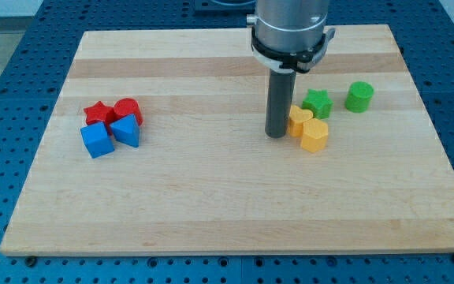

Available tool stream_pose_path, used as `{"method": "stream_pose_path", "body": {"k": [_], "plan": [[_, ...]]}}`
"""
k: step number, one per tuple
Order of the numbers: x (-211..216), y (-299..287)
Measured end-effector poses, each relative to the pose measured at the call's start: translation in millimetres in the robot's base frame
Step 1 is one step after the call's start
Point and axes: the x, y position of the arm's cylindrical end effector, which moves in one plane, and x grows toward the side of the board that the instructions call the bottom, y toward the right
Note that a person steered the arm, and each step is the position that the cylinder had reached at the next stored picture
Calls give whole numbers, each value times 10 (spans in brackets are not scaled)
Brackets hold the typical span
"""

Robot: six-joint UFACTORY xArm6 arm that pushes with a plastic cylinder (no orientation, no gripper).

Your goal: Move green star above to the green circle

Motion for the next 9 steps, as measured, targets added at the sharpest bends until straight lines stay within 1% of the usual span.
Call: {"method": "stream_pose_path", "body": {"k": [1, 2, 3, 4, 5, 6, 7, 8, 9], "plan": [[-5, 44], [-823, 548], [-1511, 964], [-1561, 960], [-1420, 671], [-1185, 129], [-647, -287], [216, -296], [725, -242]]}}
